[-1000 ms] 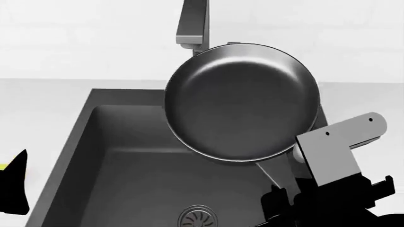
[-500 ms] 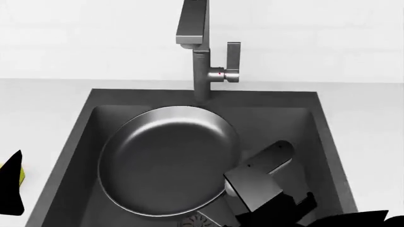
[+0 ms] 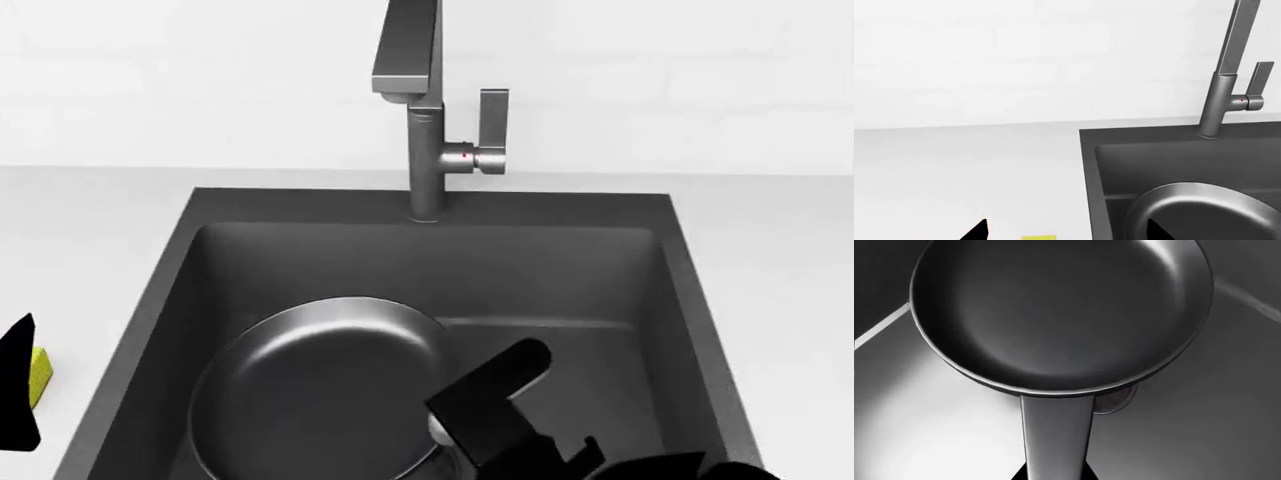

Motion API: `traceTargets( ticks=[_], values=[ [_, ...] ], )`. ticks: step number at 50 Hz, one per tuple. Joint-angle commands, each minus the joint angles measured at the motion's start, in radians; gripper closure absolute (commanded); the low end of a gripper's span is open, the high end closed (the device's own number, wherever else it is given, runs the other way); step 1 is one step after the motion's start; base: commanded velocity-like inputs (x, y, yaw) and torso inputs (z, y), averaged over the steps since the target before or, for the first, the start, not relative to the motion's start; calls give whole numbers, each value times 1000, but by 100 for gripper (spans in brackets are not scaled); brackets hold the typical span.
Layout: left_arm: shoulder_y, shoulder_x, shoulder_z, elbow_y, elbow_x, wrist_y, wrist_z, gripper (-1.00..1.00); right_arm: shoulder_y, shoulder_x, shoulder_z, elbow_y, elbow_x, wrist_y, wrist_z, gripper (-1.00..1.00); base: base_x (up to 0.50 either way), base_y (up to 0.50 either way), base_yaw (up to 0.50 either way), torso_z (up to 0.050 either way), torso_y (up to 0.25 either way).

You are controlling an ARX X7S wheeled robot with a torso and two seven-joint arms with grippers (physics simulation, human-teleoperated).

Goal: Pick the pan and sponge and place them into the sink. Then turn on the water.

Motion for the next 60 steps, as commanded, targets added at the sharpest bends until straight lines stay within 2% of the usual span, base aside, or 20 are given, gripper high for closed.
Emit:
traceTargets(
  ticks=[1, 15, 21, 22, 34, 35, 47, 55, 60],
  values=[
    [8, -7, -4, -1, -6, 7, 1, -100, 38, -88, -63, 155, -148, -94, -104, 100, 0, 0, 0, 0, 0],
    [38, -11, -11, -7, 1, 31, 7, -100, 67, -177, -146, 366, -248, -187, -219, 100, 2, 2, 3, 0, 1],
    [34, -17, -16, -3, -9, 25, 1, -100, 67, -190, -153, 391, -260, -202, -222, 100, 4, 3, 5, 0, 0],
    [36, -19, -21, -1, -13, 23, 0, -100, 67, -186, -151, 383, -258, -196, -213, -100, 11, 3, 7, 0, 0],
    [19, -9, 2, -6, -12, 23, -16, -100, 72, -137, -100, 260, -194, -113, -128, -100, 0, 0, 0, 0, 0],
    [30, -31, -28, -8, -28, 23, 3, -100, 70, -130, -90, 241, -180, -96, -111, -100, 0, 0, 0, 0, 0],
    [14, -1, 33, -19, 3, 35, -19, -100, 64, -68, 63, 32, 31, 65, 63, -100, 0, 0, 0, 0, 0],
    [44, -33, -21, -13, -30, 37, 3, -100, 98, -31, 190, -100, 211, 169, 230, -100, 0, 0, 0, 0, 0],
    [45, -28, -13, -15, -26, 40, -4, -100, 120, 6, 250, -168, 306, 209, 317, -100, 0, 0, 0, 0, 0]
  ],
)
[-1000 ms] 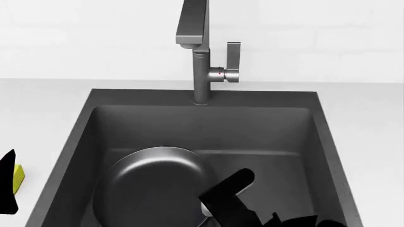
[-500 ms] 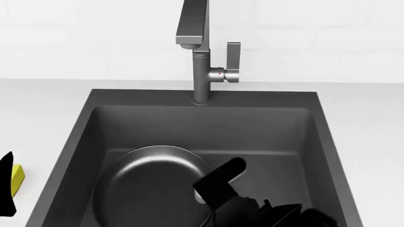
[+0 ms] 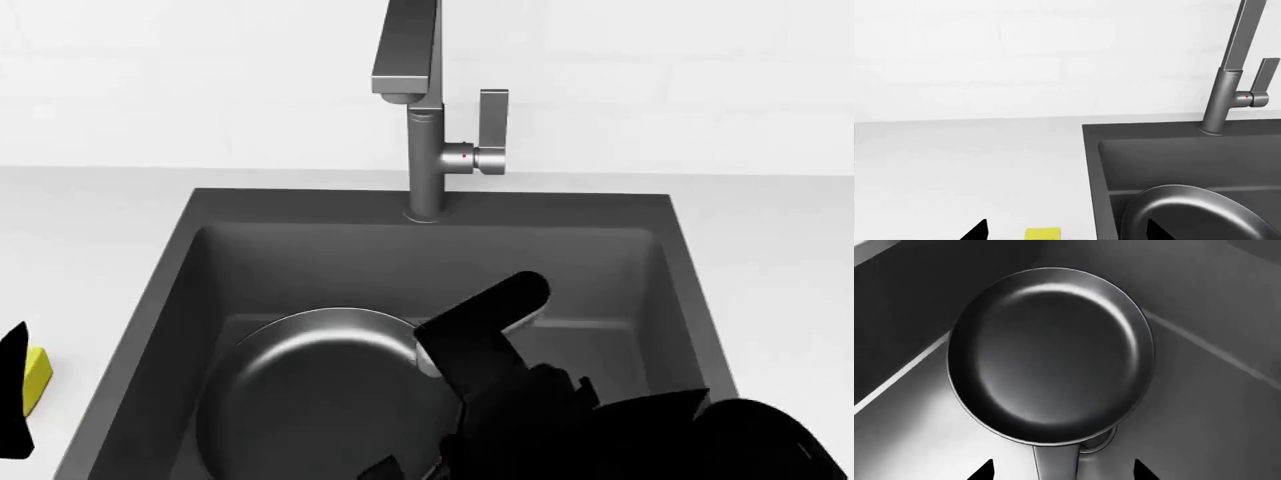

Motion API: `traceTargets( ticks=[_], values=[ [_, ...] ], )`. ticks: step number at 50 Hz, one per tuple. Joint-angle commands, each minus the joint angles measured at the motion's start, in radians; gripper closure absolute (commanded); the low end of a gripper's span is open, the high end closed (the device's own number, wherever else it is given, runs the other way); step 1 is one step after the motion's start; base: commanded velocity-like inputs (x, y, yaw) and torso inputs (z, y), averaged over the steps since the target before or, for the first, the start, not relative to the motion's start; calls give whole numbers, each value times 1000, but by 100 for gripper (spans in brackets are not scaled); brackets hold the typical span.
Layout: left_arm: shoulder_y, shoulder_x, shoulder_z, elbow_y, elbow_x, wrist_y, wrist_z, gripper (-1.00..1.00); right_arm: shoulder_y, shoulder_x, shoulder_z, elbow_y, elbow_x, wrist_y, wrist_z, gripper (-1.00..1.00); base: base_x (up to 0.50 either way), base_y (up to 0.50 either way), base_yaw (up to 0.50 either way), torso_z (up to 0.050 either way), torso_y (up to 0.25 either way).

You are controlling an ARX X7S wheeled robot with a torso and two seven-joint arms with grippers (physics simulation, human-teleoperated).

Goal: Pick the pan and sponge and place them into the sink. Then turn on the water.

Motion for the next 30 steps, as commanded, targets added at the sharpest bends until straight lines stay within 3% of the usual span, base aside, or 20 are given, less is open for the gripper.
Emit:
traceTargets(
  ticks=[1, 11, 22, 30],
  values=[
    [10, -6, -7, -2, -8, 3, -2, -100, 36, 72, 159, -167, 220, 108, 212, -100, 0, 0, 0, 0, 0],
    [-5, 1, -7, 2, -35, -40, -53, -100, 7, 171, 366, -312, 351, -1, 429, -100, 0, 0, 0, 0, 0],
    [-39, 32, -42, -35, -169, -232, -232, -100, 12, 190, 397, -350, 380, -24, 471, -100, 0, 0, 0, 0, 0],
    [-74, 26, -7, -81, -186, -249, -239, -100, 20, 201, 424, -378, 399, -47, 509, -100, 0, 0, 0, 0, 0]
  ],
)
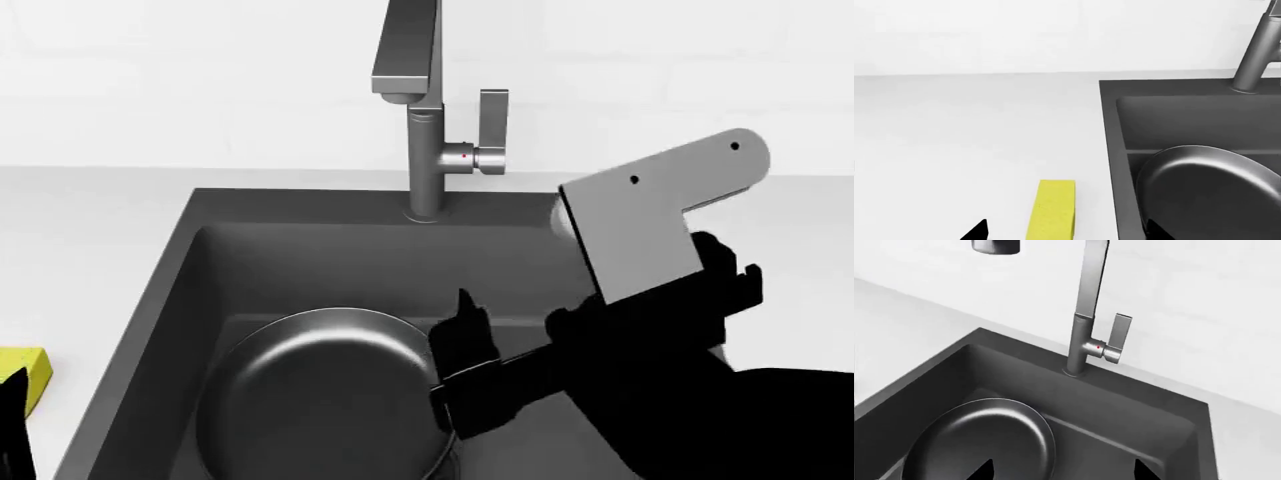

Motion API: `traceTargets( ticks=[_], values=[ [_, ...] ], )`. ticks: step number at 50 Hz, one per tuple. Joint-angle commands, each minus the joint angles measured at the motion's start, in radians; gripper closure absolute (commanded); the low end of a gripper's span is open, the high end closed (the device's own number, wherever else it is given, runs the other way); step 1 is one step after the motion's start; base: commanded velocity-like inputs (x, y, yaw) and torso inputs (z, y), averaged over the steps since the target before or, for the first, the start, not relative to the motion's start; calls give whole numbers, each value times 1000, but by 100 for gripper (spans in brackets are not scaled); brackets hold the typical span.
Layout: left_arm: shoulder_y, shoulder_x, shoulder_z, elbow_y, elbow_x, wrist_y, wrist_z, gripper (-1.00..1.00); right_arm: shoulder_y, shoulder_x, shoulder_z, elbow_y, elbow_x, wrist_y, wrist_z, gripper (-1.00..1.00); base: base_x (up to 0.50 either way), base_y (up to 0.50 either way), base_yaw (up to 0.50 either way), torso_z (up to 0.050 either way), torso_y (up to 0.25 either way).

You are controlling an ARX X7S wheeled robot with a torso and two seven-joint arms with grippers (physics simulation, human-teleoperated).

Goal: Pick the pan and sponge and place them into the sink. Then turn on the water.

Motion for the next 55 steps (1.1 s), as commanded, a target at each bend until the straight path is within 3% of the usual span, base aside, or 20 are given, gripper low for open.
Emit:
traceTargets(
  ticks=[1, 3, 10, 55],
  values=[
    [-47, -7, 28, -68, -40, -80, -65, -100, -2, 26, 55, -57, 45, -31, 70, -100, 0, 0, 0, 0, 0],
    [-69, -3, 92, -98, -1, -60, -46, -100, -8, 25, 49, -55, 33, -31, 60, -100, 0, 0, 0, 0, 0],
    [-110, -13, 152, -186, 49, -14, 3, -100, -5, 23, 42, -54, 37, -31, 61, -100, 0, 0, 0, 0, 0],
    [-161, -29, 357, -455, 245, 181, 145, -100, -40, 12, 20, -81, 39, -64, 71, -100, 0, 0, 0, 0, 0]
  ],
)
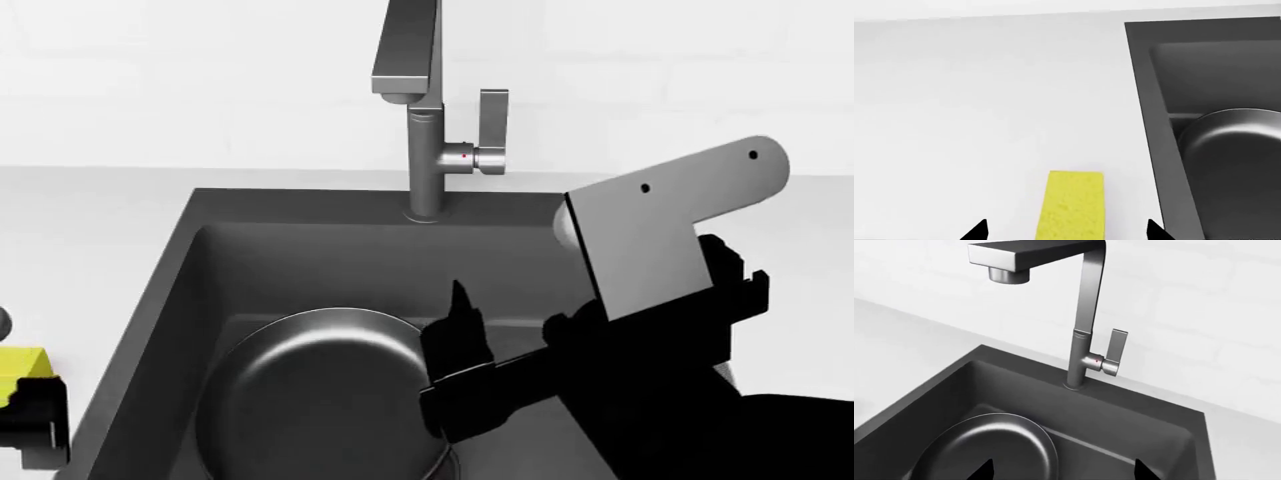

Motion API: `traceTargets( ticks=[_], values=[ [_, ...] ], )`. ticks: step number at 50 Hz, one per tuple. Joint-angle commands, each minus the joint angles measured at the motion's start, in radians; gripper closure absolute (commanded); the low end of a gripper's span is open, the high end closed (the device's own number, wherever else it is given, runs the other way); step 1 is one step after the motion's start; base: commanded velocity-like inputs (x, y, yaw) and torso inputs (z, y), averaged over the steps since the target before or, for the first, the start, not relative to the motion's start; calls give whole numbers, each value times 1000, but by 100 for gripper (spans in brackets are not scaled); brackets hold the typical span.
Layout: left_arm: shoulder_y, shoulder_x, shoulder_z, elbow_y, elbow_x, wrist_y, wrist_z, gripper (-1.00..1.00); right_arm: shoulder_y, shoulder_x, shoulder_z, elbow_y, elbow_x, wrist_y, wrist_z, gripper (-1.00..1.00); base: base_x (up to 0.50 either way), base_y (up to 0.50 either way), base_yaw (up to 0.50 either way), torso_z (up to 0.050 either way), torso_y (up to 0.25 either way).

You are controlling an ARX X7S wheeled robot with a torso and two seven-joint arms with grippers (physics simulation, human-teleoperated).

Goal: Pick the pan and sponge and place them into the sink. Then turn on the water.

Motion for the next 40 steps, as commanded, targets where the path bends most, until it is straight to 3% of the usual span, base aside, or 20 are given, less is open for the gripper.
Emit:
traceTargets(
  ticks=[1, 13, 14, 27, 40],
  values=[
    [-2, 6, 45, -63, 42, 46, 30, -100, -5, 1, -4, -4, -3, -7, -3, -100, 0, 0, 0, 0, 0],
    [-5, 2, 63, -71, 47, 49, 36, -100, -14, 12, 0, -10, -3, -16, -6, -100, 0, 0, 0, 0, 0],
    [-6, 2, 60, -63, 45, 45, 30, 100, -16, 13, -1, -12, -5, -17, -7, -100, 0, 0, 0, 0, 0],
    [-30, 5, 44, 5, 9, 1, -16, 100, -7, 16, -5, -11, 2, -19, 2, -100, 0, 0, 0, 0, 0],
    [-121, 58, 107, 57, -58, -39, 28, 100, -23, 51, 31, -31, 50, -44, 40, -100, 0, 0, 0, 0, 0]
  ],
)
